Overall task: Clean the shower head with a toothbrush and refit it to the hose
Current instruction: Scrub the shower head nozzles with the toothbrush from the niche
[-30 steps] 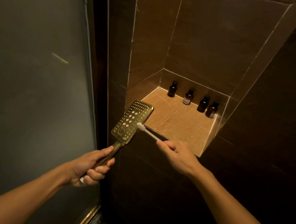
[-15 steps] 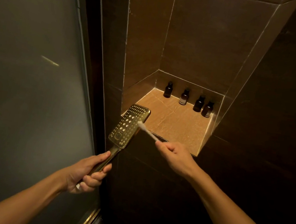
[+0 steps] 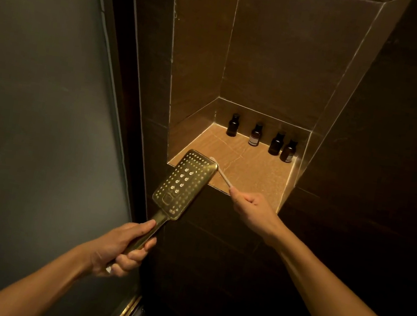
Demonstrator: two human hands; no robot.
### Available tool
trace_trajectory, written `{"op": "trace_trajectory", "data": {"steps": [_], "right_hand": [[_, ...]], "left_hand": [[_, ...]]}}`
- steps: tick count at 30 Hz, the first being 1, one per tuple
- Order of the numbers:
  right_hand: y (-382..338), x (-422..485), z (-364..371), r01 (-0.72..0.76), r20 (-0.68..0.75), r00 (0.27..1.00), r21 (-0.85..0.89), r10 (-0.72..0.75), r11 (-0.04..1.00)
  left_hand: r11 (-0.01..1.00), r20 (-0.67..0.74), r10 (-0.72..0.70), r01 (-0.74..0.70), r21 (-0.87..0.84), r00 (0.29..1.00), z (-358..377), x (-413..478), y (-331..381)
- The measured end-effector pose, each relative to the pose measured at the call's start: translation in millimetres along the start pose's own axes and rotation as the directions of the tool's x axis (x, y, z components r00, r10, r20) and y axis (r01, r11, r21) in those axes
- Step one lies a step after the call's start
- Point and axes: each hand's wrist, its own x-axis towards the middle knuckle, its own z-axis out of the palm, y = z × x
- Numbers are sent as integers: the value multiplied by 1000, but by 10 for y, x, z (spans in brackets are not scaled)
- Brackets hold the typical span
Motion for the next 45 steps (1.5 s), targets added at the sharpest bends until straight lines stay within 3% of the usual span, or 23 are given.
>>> {"op": "trace_trajectory", "data": {"steps": [7, 11, 14, 19, 34, 45], "right_hand": [[-90, -62, -42, -58, -18, 998, 128, 61, 990], [-143, -123, 116, -179, 24, 984, 249, 179, 952], [-139, -168, 327, -257, 27, 965, 275, 260, 926], [-239, -149, 423, -256, -6, 963, 284, 269, 924], [-377, -47, 547, -252, 48, 967, 327, 250, 911], [-482, 101, 593, -196, 35, 981, 249, 193, 949]], "left_hand": [[969, -201, 191, -151, 198, 961, 50, 133, -32], [938, -283, 301, -230, 259, 911, 111, 244, -74], [925, -283, 336, -257, 281, 898, 169, 306, -75], [912, -292, 354, -258, 320, 889, 168, 337, -95], [857, -290, 430, -286, 429, 855, 18, 401, -138], [808, -316, 499, -302, 505, 807, -3, 353, -88]]}}
